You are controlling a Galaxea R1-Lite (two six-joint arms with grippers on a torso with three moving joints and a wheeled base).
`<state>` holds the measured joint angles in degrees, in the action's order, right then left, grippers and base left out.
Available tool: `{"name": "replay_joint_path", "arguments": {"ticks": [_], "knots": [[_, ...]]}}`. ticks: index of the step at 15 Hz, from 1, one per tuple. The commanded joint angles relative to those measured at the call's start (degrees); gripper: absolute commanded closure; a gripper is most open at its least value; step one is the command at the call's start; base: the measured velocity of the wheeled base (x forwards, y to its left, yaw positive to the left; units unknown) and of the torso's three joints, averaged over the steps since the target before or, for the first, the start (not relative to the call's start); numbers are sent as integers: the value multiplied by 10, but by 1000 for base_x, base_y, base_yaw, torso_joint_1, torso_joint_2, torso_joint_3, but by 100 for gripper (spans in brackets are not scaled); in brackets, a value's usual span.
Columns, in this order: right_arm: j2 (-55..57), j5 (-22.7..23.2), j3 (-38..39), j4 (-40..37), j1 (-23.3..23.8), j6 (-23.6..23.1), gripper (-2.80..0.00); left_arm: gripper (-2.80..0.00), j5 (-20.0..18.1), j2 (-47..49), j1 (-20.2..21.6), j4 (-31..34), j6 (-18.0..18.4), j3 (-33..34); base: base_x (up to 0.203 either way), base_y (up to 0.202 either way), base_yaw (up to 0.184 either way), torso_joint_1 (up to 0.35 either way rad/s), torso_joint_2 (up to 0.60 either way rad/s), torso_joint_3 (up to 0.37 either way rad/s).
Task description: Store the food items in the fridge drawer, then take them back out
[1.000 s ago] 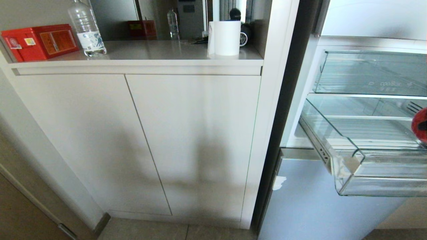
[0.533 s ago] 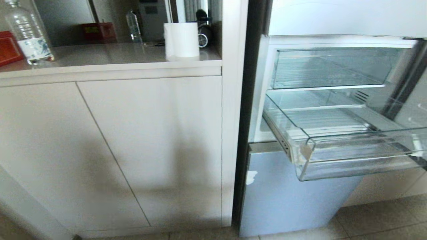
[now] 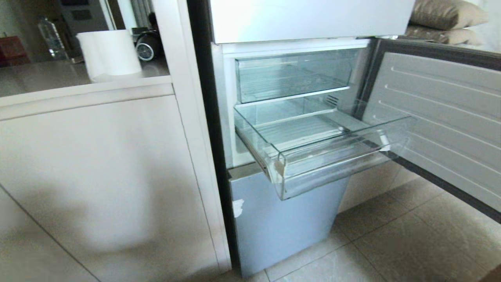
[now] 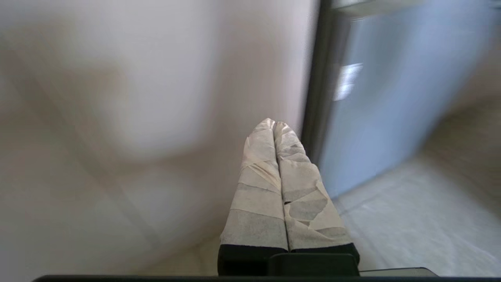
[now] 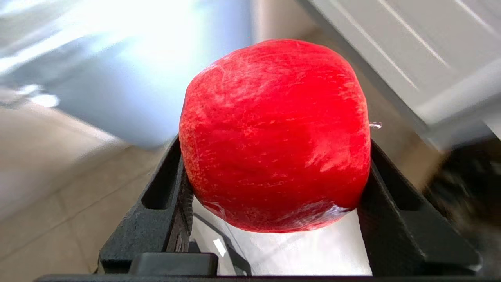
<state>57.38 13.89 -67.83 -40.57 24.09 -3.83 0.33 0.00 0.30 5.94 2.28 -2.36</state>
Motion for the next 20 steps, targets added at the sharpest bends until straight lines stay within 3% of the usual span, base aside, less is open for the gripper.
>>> {"name": "replay_joint_path", "arguments": {"ticks": [1, 5, 7, 10, 14, 17, 20], "knots": [[0, 1, 6, -2, 0, 0, 0, 0, 0, 0, 0, 0, 0, 0, -3, 7, -174, 6, -2, 0], [-19, 2, 46, 18, 2, 0, 0, 0, 1, 0, 0, 0, 0, 0, -1, 8, -175, 1, 1, 3], [-36, 0, 113, 111, 11, 5, 0, 0, 0, 0, 0, 0, 0, 0, -2, 6, -138, 2, 2, 1], [-25, -20, 182, 285, 118, 24, 0, 0, 0, 0, 0, 0, 0, 0, 0, -1, -24, -1, 2, 1], [45, -28, 211, 397, 258, 39, 0, 0, 0, 0, 0, 0, 0, 0, 0, 0, 0, 0, 0, 0], [136, -27, 244, 545, 319, 41, 0, 0, 0, 0, 0, 0, 0, 0, 0, 0, 0, 0, 0, 0], [244, -26, 258, 660, 348, 53, 0, 0, 0, 0, 0, 0, 0, 0, 0, 0, 0, 0, 0, 0]]}}
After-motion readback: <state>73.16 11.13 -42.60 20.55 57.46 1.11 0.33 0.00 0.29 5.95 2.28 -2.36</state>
